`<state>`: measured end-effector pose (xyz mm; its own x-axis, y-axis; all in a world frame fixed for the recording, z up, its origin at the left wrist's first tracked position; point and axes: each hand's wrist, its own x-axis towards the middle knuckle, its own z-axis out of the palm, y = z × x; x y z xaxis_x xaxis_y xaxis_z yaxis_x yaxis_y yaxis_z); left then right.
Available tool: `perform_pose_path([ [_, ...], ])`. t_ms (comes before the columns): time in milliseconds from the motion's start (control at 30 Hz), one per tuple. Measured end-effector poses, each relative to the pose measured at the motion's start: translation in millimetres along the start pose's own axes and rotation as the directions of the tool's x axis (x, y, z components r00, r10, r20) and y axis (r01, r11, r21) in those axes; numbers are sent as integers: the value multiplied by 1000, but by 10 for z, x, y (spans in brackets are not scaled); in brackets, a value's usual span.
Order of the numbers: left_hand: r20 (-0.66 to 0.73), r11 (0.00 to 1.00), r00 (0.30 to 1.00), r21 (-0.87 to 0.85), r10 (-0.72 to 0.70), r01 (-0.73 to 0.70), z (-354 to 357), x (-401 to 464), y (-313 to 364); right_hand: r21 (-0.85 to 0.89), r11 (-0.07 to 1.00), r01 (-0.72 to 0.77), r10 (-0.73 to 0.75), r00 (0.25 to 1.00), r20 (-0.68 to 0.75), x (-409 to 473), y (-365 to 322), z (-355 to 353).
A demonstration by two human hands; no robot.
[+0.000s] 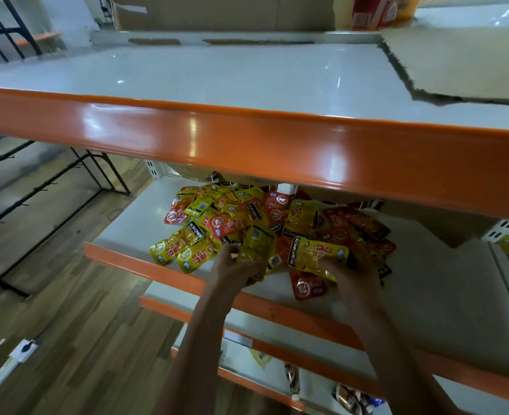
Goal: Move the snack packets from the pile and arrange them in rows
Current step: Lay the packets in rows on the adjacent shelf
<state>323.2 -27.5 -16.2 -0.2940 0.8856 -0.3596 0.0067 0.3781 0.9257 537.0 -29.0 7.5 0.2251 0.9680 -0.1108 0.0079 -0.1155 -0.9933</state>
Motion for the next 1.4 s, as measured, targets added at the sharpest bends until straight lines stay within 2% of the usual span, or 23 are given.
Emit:
perform_pose_path([
  [200,55,958,994,-278,93,-74,-51,-93,11,97,995,-38,40,999,-22,45,126,-93],
  [400,152,883,988,-463,0,71,-25,-230,126,252,956,-149,154,988,0,24,143,-104],
  [467,140,867,989,-486,-45,108,4,-246,134,280,944,-173,177,984,13,38,166,-98],
  [567,127,868,984,-467,-126,171,62,-247,125,294,937,-191,190,981,34,50,196,-104],
  [667,212,850,951,-434,-227,299,93,-249,138,302,930,-212,202,977,63,62,240,-126],
  [800,393,806,894,-446,-214,389,115,-267,186,255,949,-183,183,983,24,78,234,-139],
  [933,480,759,859,-487,-179,431,169,-285,241,275,947,-167,159,986,50,112,203,-169],
  [1133,421,837,897,-436,-135,331,261,-265,260,338,925,-174,136,982,134,144,179,-215],
  [1400,465,928,880,-280,-94,247,391,-163,125,382,890,-247,189,965,183,76,204,-369],
])
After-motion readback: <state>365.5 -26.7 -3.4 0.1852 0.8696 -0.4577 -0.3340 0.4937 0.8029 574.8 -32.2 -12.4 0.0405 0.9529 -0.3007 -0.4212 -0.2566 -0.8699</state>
